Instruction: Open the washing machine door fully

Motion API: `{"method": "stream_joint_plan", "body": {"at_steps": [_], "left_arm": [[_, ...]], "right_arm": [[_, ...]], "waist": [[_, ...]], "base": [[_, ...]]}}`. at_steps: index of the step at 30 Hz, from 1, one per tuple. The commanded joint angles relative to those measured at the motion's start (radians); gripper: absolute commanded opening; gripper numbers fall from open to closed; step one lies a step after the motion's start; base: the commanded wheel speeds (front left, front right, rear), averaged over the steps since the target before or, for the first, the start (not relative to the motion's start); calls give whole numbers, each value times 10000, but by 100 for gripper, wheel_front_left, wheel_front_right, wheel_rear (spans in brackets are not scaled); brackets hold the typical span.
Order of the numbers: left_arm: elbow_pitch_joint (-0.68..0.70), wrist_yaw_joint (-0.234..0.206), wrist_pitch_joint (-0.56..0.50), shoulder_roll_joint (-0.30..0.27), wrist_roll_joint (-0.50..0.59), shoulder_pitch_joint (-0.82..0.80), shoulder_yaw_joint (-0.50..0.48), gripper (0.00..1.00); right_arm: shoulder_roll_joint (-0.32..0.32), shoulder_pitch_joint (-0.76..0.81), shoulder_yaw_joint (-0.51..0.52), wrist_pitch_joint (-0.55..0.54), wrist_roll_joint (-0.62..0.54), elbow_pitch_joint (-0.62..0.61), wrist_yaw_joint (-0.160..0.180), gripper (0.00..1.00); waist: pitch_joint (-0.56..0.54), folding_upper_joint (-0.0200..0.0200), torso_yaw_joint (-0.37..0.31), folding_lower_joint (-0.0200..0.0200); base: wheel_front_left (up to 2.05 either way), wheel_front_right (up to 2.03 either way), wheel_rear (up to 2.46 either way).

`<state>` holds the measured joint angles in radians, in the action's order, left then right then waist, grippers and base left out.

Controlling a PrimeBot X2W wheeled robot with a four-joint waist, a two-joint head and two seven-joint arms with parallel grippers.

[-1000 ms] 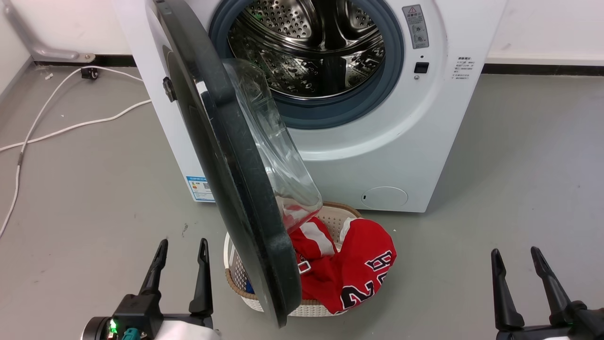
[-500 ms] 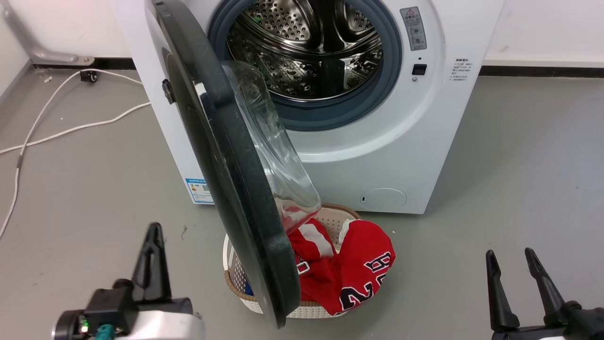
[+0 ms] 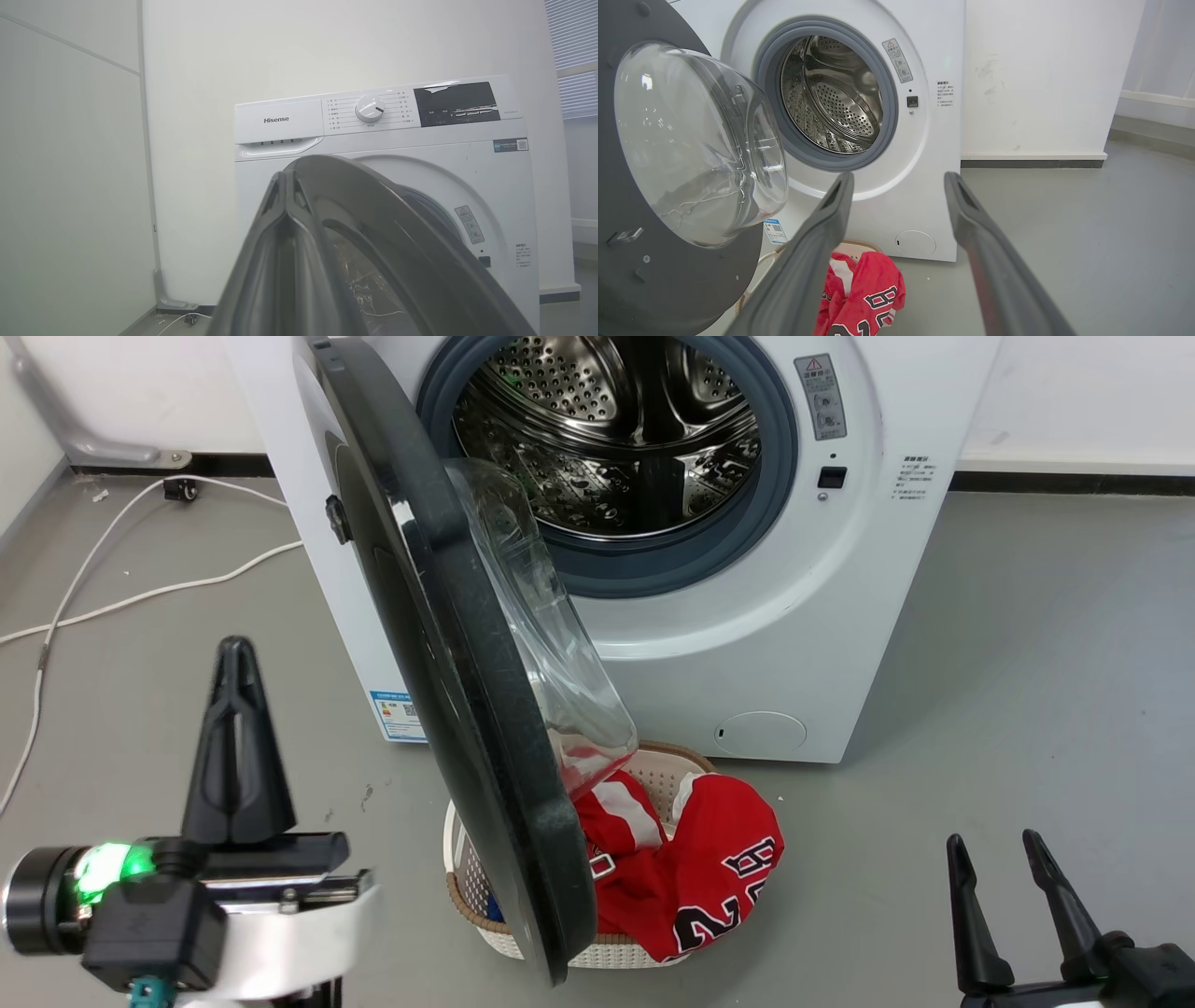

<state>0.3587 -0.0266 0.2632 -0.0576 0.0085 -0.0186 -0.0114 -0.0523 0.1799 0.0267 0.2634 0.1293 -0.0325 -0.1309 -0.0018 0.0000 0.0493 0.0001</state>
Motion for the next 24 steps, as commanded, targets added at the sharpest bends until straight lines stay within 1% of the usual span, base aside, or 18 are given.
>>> {"method": "stream_joint_plan", "body": {"at_steps": [1,11,18,24], "left_arm": [[130,28,24,-31,108,-111,144,0],[1150,70,24,-33,718,-312,1895,0],[1103,197,24,-87,837,-440,3027,0],[902,440,24,-84,888,-594,4321,0]], "right_arm": [[37,-60,-14,18,3,27,3,100],[38,-24,-91,18,71,83,3,100],[38,-56,-105,18,86,110,3,100],[38,-57,-99,18,98,153,3,100]], "waist": [[-9,0,-19,-1],[-49,0,-63,-1],[-42,0,0,-1],[-14,0,68,-1]], "base": [[0,0,0],[0,0,0],[0,0,0],[0,0,0]]}}
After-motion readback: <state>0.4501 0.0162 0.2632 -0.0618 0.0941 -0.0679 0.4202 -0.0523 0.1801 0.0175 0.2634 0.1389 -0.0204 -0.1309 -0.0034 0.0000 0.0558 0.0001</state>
